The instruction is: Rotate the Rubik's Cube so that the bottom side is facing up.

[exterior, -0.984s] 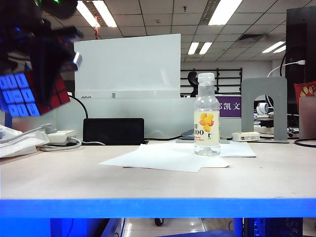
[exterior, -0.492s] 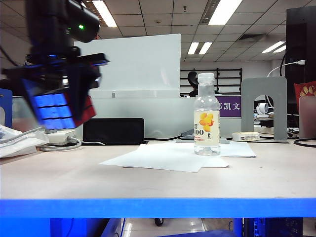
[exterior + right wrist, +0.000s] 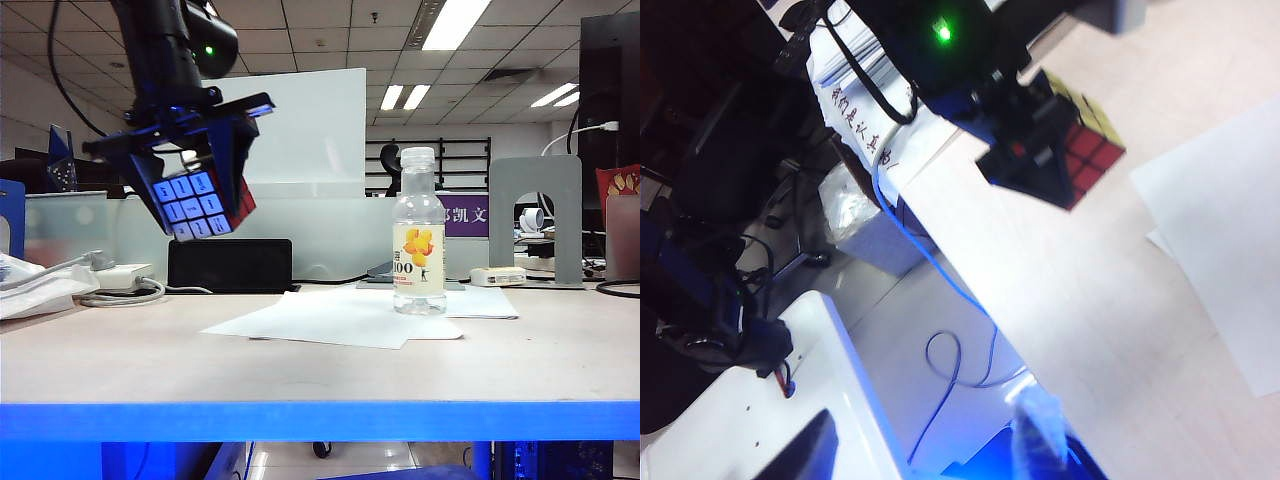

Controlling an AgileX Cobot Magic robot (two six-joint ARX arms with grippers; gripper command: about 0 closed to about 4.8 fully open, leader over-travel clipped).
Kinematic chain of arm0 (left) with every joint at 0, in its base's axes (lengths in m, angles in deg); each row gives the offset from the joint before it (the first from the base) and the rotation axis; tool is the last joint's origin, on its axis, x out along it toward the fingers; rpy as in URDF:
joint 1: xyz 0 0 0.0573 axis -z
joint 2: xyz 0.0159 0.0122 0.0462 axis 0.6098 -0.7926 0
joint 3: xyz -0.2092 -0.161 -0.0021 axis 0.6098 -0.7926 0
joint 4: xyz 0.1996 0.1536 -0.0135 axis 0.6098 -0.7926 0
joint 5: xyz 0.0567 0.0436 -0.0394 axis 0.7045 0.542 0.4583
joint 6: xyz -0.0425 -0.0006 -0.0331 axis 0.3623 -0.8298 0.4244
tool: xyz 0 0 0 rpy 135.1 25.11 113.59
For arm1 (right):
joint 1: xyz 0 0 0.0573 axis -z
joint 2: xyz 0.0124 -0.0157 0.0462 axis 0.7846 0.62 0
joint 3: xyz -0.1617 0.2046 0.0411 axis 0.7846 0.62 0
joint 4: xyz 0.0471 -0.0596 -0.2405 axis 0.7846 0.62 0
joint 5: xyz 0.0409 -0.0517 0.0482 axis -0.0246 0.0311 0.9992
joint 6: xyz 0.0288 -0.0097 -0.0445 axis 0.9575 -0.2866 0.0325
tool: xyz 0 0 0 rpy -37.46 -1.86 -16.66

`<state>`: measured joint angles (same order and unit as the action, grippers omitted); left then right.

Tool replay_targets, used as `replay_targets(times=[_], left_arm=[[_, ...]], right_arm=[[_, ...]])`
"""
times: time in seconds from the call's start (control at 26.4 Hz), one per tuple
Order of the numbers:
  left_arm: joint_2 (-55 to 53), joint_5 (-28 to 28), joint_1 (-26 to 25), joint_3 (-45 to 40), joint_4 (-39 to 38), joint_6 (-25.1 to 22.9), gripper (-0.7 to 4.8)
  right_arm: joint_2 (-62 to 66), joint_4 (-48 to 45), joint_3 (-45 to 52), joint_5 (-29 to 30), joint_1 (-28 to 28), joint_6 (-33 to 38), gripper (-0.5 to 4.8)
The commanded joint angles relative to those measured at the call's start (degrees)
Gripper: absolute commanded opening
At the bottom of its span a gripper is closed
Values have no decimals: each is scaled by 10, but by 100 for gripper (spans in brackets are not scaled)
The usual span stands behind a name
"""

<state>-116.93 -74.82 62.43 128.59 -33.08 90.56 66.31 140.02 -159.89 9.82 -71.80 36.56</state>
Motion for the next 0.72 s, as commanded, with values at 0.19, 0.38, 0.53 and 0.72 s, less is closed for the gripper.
replay_targets(times=[0.19,0.38,0.53,0.72], left_arm=[[-29,-10,35,15,-20,0,188],[-45,-9,72,38,-5,0,188],[-71,-10,101,82,11,0,188],[-133,-38,119,154,-32,4,188]], right_arm=[[-5,-7,-2,0,0,-2,229],[-10,-5,-2,1,0,-2,229],[-16,-3,-2,1,0,-2,229],[-27,6,-2,1,0,-3,229]])
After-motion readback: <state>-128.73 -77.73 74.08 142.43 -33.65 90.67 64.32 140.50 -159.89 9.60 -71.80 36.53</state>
